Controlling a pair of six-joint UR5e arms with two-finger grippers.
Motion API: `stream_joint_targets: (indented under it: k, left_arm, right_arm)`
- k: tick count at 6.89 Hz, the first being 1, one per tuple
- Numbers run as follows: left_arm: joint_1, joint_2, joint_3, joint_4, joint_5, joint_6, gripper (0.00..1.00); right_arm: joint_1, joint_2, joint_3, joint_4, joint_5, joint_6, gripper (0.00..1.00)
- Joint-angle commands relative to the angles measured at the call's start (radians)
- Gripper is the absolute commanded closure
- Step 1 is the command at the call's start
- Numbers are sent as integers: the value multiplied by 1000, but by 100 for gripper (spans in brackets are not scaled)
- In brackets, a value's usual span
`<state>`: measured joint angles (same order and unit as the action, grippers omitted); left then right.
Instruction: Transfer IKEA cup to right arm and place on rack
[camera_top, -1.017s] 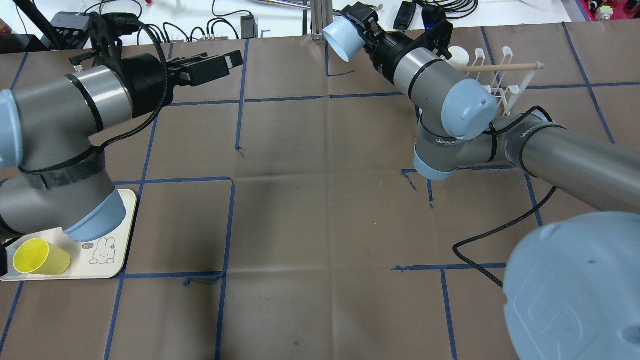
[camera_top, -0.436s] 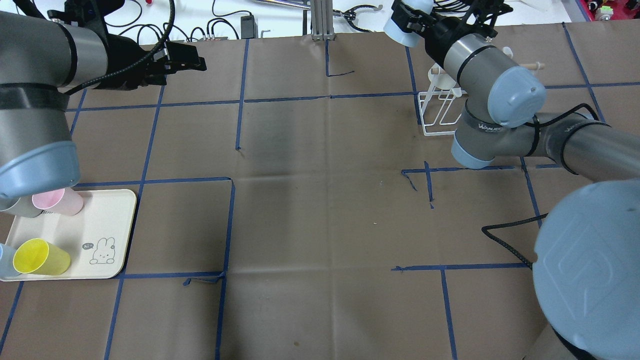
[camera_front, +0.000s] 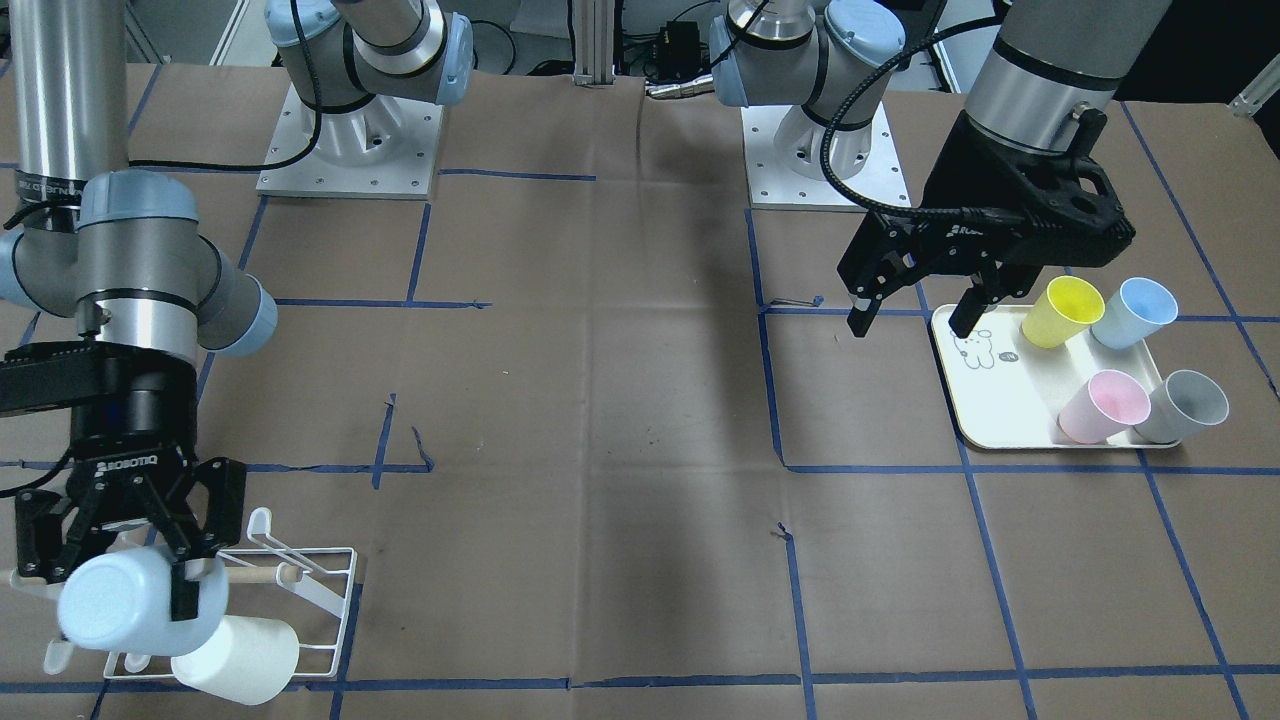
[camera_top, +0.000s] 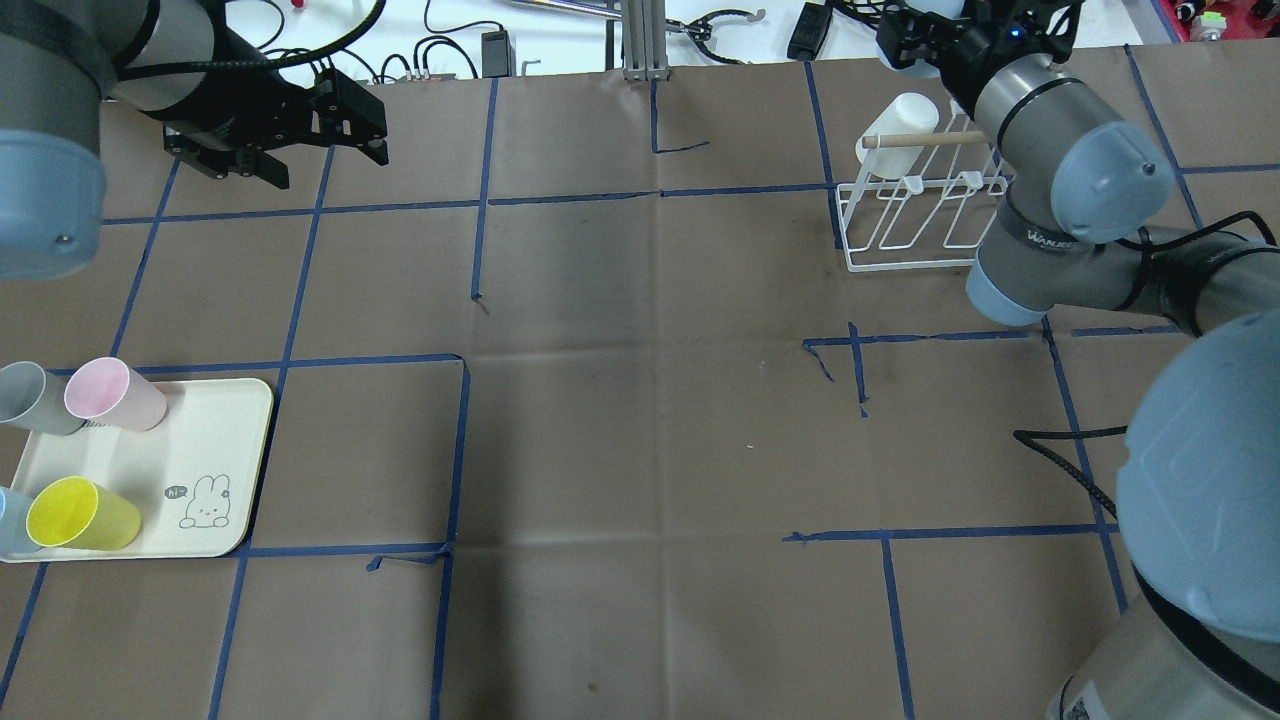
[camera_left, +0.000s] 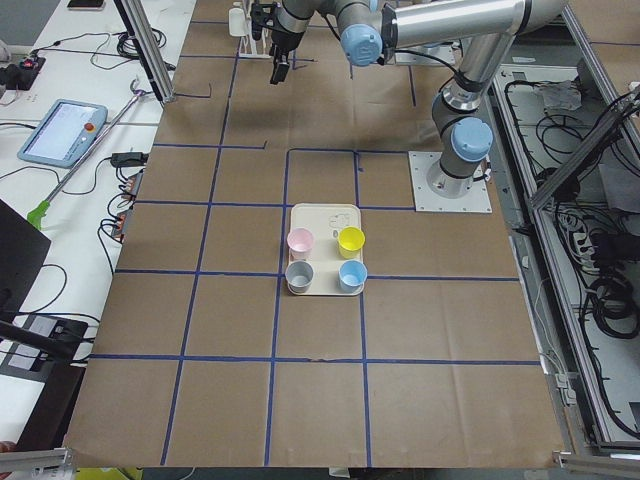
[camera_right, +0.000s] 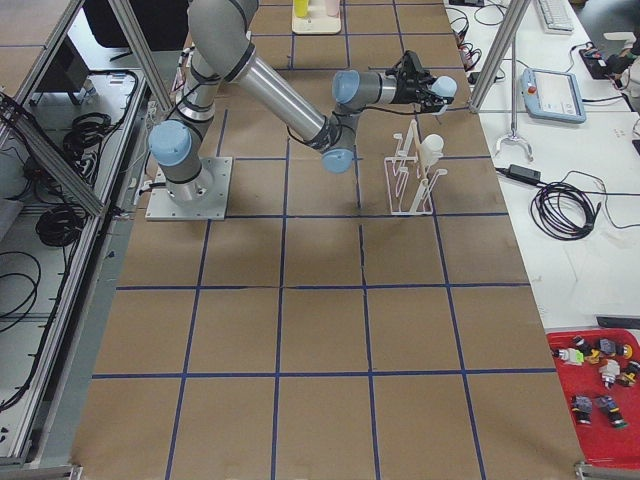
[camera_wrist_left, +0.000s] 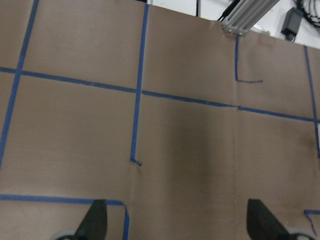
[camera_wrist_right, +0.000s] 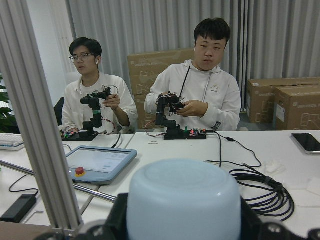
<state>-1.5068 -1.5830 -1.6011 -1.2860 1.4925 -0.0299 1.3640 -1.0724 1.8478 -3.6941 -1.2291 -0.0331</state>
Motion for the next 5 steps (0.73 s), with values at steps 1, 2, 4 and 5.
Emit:
stream_joint_targets:
  k: [1, 2, 4, 5]
  left_arm:
    - [-61, -49, 67, -95, 92, 4, 0]
    - [-59, -45, 49, -90, 97, 5, 0]
    - [-52, -26, 9, -72, 88, 16, 0]
    - [-26, -20, -14, -72, 83, 48, 0]
  right_arm:
    - [-55, 31, -12, 0, -76, -117, 81]
    - [-86, 49, -18, -1, -70, -155, 81]
    - [-120, 95, -70, -3, -55, -156, 81]
    - [-120, 126, -103, -3, -55, -154, 81]
